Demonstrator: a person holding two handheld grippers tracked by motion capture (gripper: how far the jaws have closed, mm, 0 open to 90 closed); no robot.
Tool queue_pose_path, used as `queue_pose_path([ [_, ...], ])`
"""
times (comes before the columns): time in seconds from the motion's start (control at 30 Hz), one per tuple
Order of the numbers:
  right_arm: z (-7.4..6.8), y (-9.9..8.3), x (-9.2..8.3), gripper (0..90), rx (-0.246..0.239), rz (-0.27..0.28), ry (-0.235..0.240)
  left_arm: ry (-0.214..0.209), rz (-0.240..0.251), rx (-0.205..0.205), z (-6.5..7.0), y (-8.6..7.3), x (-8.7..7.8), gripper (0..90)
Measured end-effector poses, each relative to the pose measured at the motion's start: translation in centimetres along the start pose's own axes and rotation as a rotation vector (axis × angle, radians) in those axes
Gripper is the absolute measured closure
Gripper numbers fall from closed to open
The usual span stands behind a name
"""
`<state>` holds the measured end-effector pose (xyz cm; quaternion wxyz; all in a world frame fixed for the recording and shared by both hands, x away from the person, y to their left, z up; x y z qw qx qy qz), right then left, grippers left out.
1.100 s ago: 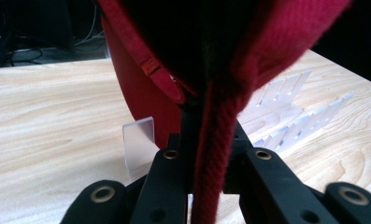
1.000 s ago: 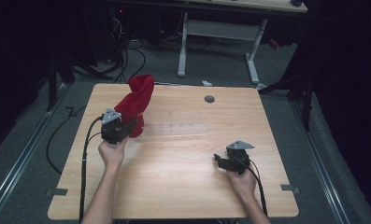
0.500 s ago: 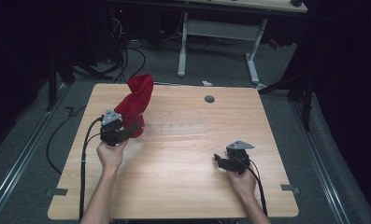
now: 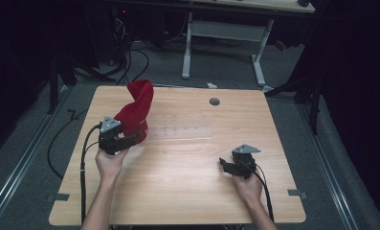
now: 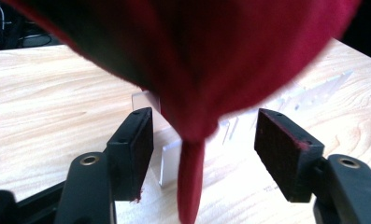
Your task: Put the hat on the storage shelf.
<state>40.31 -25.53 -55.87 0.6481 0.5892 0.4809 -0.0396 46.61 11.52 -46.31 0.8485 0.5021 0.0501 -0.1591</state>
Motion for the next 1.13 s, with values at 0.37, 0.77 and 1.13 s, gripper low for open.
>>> queue_pose_path([
  [0.37, 0.0, 0.0, 0.0, 37.1, 0.000, 0.000, -0.001, 0.033, -0.009, 0.016, -1.3, -1.7, -2.2, 34.7],
  [0.77, 0.0, 0.0, 0.0, 37.1, 0.001, 0.000, -0.001, 0.036, -0.143, 0.100, -1.4, -8.0, -3.0, 34.6],
  [1.13, 0.0, 0.0, 0.0, 36.8, 0.001, 0.000, 0.000, 0.102, -0.168, 0.192, -2.0, -11.0, -1.8, 32.7],
])
Point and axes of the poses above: each handheld gripper's, and its own axes: x roughly forward along the jaws, y roughly out of its top, z roughly to its right, the point moved 4 cm from there along x, roughly forward along the jaws, and after that the axes turned 15 degrees about y, right-handed, at the moved point
